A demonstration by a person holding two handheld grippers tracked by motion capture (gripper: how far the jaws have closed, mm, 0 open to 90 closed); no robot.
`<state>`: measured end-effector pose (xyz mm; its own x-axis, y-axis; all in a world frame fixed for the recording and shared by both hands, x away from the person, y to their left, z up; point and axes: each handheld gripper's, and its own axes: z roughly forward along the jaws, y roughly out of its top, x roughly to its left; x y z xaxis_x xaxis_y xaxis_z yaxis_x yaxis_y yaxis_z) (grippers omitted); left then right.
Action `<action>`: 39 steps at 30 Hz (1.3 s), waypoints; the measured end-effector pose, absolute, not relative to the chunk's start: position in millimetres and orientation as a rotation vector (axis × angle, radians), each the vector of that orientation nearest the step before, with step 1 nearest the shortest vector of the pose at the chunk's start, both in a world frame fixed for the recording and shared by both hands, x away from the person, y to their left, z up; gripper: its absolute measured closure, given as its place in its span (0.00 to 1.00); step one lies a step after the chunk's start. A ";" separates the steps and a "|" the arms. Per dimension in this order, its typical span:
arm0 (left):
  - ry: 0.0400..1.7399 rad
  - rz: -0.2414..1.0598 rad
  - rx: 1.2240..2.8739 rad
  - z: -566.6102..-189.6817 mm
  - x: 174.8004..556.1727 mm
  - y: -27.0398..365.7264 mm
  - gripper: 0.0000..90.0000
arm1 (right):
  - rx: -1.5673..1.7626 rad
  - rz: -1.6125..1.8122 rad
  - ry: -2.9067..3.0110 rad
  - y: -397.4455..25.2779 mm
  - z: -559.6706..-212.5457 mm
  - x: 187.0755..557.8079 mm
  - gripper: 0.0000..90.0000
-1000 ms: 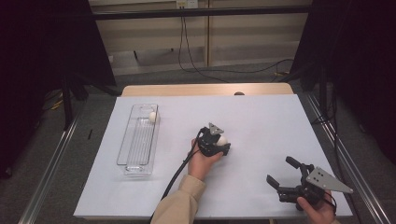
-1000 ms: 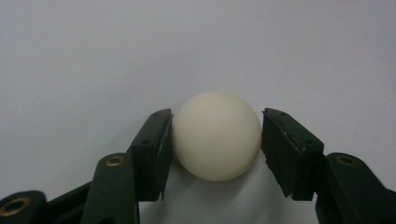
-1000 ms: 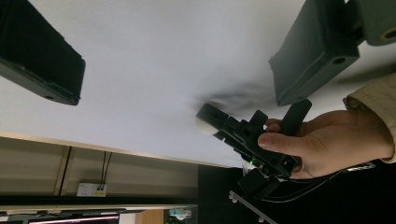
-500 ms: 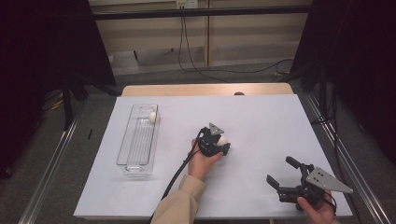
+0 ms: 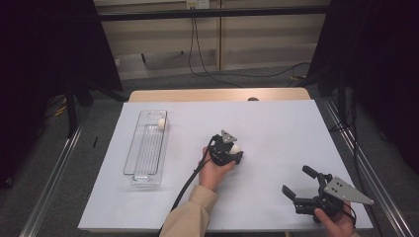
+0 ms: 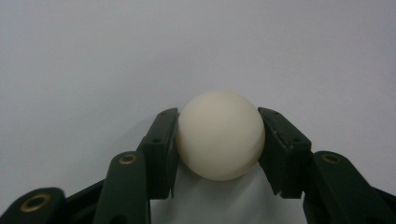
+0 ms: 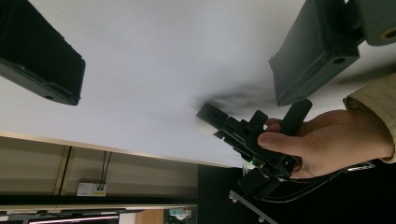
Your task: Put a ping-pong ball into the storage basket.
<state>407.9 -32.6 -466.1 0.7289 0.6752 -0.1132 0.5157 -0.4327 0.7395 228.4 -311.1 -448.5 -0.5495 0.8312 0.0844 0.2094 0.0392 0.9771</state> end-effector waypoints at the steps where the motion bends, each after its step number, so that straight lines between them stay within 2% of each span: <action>1: 0.897 0.251 2.130 -466.0 408.0 -32.3 0.57 | 1.049 1.544 1.799 -311.2 -448.5 228.3 0.02; 25: 0.902 0.178 2.144 -455.4 402.5 -23.8 0.57 | 1.053 1.541 1.796 -311.6 -448.5 227.1 0.02; 39: 0.884 0.182 2.159 -448.2 398.1 -20.7 0.57 | 1.049 1.538 1.798 -311.3 -448.4 227.0 0.02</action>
